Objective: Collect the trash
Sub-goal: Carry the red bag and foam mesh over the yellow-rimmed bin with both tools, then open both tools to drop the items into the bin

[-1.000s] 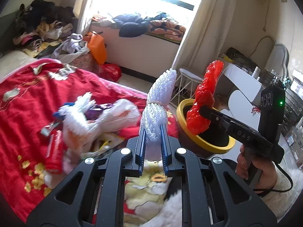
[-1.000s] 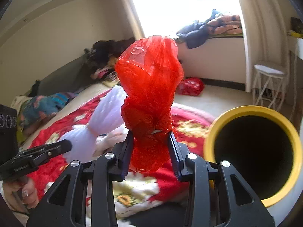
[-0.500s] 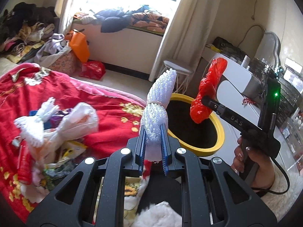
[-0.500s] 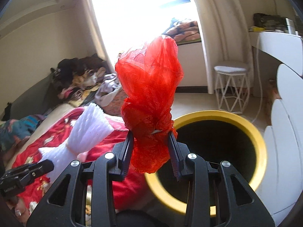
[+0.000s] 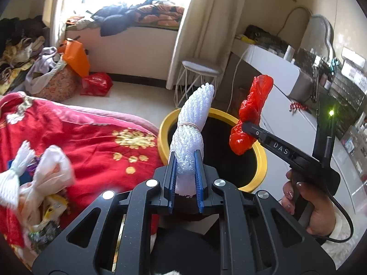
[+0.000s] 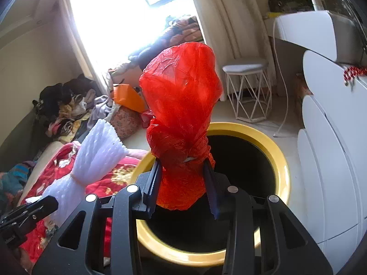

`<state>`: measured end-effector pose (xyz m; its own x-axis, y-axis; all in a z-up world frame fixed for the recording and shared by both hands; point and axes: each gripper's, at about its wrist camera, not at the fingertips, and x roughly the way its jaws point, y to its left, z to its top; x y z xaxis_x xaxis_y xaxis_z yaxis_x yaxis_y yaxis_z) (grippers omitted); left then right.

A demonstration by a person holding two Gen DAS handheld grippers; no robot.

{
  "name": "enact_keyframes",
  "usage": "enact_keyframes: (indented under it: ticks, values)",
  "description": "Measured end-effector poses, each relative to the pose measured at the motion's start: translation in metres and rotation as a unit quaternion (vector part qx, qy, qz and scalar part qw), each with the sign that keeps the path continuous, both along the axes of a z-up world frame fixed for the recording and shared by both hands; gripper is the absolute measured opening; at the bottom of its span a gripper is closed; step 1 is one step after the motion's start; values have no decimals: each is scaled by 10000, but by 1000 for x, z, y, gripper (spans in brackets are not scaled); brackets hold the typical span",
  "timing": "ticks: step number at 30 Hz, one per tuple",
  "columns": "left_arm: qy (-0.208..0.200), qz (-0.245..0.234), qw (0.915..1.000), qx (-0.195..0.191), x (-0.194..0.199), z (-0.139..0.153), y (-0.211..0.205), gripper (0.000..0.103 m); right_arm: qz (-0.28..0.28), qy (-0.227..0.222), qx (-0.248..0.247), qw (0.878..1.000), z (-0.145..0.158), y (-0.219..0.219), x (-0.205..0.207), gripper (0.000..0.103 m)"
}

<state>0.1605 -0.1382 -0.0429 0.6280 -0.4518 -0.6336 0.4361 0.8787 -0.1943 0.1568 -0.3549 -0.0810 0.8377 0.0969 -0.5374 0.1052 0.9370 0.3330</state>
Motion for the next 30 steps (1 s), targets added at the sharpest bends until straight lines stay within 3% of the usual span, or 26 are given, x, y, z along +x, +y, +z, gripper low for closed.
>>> enact_keyframes:
  ticks: [11, 16, 17, 18, 20, 22, 24, 30]
  values:
    - [364, -102, 9991, 172, 39, -21, -33, 10, -208, 385, 144, 9989, -16, -16, 9, 34]
    - [601, -125, 9980, 154, 57, -29, -44, 12, -239, 591, 311, 9975, -25, -22, 15, 42]
    - [668, -162, 9976, 93, 61, -30, -46, 17, -261, 636, 344, 9970, -26, -23, 16, 45]
    - [703, -194, 9973, 59, 63, -30, -48, 28, -282, 683, 386, 9965, -29, -24, 16, 52]
    - [661, -188, 9976, 52, 64, -30, -49, 48, -344, 689, 414, 9962, -28, -25, 16, 55]
    - [628, -141, 9979, -3, 61, -29, -46, 51, -392, 668, 392, 9962, -27, -25, 15, 60]
    - [588, -39, 9982, -81, 58, -27, -41, 66, -455, 603, 348, 9965, -25, -25, 13, 63]
    - [202, 283, 9993, -167, 35, -12, -17, 87, -388, 432, 226, 9981, -19, -16, 8, 64]
